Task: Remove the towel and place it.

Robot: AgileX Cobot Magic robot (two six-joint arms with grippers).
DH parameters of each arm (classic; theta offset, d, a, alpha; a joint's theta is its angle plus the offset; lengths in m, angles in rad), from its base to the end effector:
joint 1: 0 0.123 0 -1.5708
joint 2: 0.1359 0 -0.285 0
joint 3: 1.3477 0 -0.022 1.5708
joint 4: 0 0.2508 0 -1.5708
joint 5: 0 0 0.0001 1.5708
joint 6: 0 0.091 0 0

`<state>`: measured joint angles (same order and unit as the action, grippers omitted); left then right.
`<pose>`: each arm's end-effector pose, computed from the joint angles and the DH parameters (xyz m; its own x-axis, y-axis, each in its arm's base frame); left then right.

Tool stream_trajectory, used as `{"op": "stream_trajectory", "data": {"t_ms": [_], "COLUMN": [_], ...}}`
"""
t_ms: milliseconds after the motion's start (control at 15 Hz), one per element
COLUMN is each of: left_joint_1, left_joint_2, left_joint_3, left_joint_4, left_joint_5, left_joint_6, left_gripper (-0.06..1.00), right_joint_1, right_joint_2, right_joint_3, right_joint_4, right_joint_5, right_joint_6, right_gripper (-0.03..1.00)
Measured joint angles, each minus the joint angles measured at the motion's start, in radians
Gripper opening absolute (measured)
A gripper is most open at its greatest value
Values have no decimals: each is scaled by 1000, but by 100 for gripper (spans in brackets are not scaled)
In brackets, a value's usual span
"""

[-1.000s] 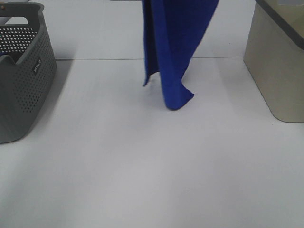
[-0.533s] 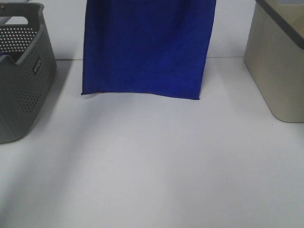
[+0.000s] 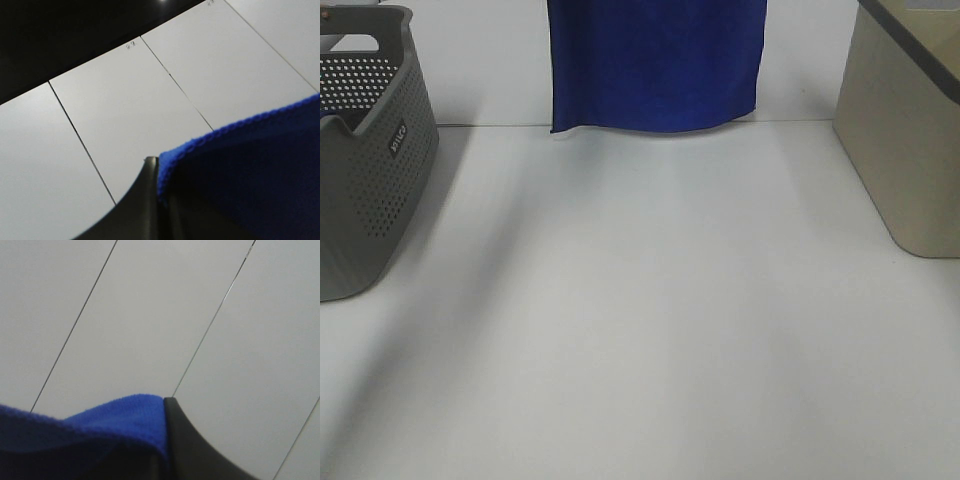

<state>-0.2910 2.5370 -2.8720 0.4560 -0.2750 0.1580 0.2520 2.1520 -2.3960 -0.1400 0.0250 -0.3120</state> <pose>0.5189 -0.1667 0.4306 0.7027 0.3739 -0.6053 -0.0262 0.8638 0.5032 0.4883 0.1254 0.4675 0.3703 -0.3556 -0.8581 -0.0938 0.9048 -0.4154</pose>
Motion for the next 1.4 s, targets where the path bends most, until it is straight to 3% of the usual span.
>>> {"op": "stream_trajectory", "data": {"t_ms": [200, 333, 400, 467, 600, 667, 867, 1000, 1267, 1400], "left_joint_1": [-8, -30, -46, -89, -118, -121, -122, -121, -121, -120], "left_joint_2": [2, 2, 2, -11, -51, -62, -125, -143, -174, -221], "left_joint_3": [-8, -8, -8, -8, -8, -8, -10, -10, -10, 49], "left_joint_4": [0, 0, 0, -4, -66, -91, -251, -275, -290, -362], "left_joint_5": [64, 191, 289, 581, 872, 924, 1264, 1446, 1489, 1490], "left_joint_6": [-10, -28, -28, 5, 70, 93, 226, 244, 204, 190], "left_gripper": [0, 0, 0, 0, 0, 0, 0, 0, 0, 0], "right_joint_1": [0, 0, 0, 0, 0, 0, 0, 0, 0, 0], "right_joint_2": [6, 4, 3, -5, -30, -36, -94, -120, -130, -130], "right_joint_3": [-1, -1, -1, -1, -1, -1, -1, -1, -1, -1], "right_joint_4": [6, 34, 54, 97, 131, 140, 157, 173, 234, 235], "right_joint_5": [105, 225, 300, 454, 628, 660, 871, 973, 1112, 1193], "right_joint_6": [0, 0, 0, 0, 0, 0, 2, 16, 27, 27], "right_gripper": [2, 2, 2, 2, 2, 2, 2, 2, 2, 2]}}
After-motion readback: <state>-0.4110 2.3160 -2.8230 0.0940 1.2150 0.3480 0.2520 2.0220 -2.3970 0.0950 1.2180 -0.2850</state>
